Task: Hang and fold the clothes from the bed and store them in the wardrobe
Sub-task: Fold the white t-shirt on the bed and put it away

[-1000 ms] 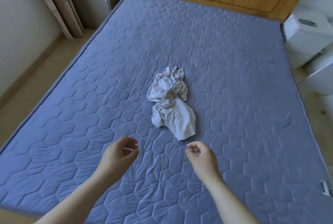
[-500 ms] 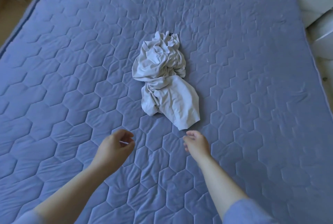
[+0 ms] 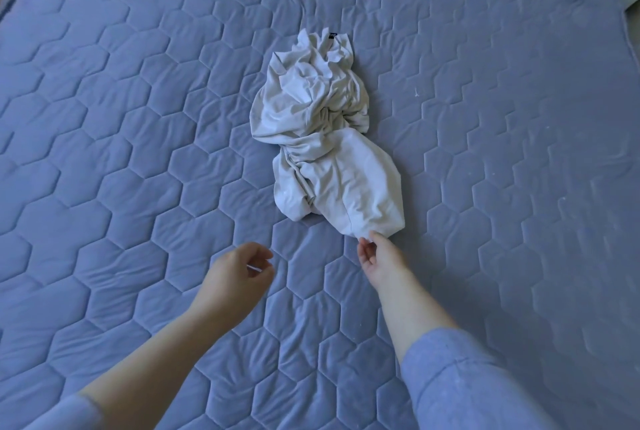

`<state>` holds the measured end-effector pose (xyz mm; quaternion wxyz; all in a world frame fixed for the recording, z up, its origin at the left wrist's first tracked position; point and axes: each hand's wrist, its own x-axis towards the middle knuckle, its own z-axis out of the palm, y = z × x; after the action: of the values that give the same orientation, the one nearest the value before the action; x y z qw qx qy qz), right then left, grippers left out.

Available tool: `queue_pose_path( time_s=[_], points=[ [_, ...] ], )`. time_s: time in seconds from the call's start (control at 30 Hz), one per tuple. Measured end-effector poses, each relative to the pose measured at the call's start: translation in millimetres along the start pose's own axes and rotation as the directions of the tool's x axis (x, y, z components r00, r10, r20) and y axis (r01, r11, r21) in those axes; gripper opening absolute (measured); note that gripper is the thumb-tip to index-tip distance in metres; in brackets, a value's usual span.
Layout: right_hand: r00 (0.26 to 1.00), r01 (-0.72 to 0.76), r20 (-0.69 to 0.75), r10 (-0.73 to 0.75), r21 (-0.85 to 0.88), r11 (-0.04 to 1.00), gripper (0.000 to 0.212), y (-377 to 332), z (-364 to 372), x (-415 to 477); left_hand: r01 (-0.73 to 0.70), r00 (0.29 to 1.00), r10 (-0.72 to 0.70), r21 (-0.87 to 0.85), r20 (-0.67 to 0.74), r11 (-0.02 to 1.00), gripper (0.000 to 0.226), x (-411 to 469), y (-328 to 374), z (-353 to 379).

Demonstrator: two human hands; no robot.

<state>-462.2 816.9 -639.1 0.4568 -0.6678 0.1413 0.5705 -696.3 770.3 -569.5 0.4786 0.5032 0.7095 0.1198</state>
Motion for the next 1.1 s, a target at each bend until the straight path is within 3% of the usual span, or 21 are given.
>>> queue_pose_path(
  time_s=[0.13, 0.23, 0.33, 0.5, 0.67, 0.83, 1.0, 1.1],
  points=[
    [0.985, 0.17, 0.015, -0.173, -0.283, 0.944, 0.015, -2.2, -0.6, -4.9, -0.007, 1.0, 0.007, -0.002, 0.008, 1.0, 0.009, 3.8, 1.2, 2.9],
    [0.936, 0.344, 0.127, -0.328, -0.523, 0.779, 0.019, -6.1, -10.5, -20.6, -0.03, 1.0, 0.03, 0.021, 0.01, 0.999, 0.008, 5.6, 4.8, 4.3],
    [0.879, 0.471, 0.277, -0.389, -0.635, 0.612, 0.021, -12.3, -21.9, -48.1, -0.051, 0.998, 0.05, 0.001, 0.042, 0.999, 0.011, 7.6, 14.6, 7.8],
    [0.813, 0.576, 0.481, -0.327, -0.592, 0.563, 0.014, -25.7, -28.4, -106.6, -0.154, 0.985, 0.155, -0.032, 0.07, 0.988, 0.042, 5.1, 36.6, 9.8],
    [0.713, 0.691, 0.62, -0.328, -0.54, 0.481, 0.01, -57.4, -25.9, -169.8, -0.349, 0.937, 0.348, 0.094, 0.023, 0.933, 0.076, -14.9, 59.2, 3.1],
    [0.594, 0.787, 0.727, -0.345, -0.434, 0.439, 0.021, -106.9, -2.5, -233.6, -0.453, 0.885, 0.462, 0.12, -0.06, 0.883, 0.085, -37.6, 100.2, -29.0],
    [0.501, 0.849, 0.774, -0.387, -0.351, 0.396, 0.022, -152.3, 17.7, -308.9, -0.546, 0.828, 0.545, 0.031, -0.131, 0.837, 0.095, -69.8, 155.1, -68.4],
    [0.42, 0.901, 0.793, -0.441, -0.306, 0.307, 0.02, -182.8, 31.2, -365.8, -0.581, 0.801, 0.578, 0.031, -0.154, 0.813, 0.093, -95.4, 185.7, -97.0]
  ],
)
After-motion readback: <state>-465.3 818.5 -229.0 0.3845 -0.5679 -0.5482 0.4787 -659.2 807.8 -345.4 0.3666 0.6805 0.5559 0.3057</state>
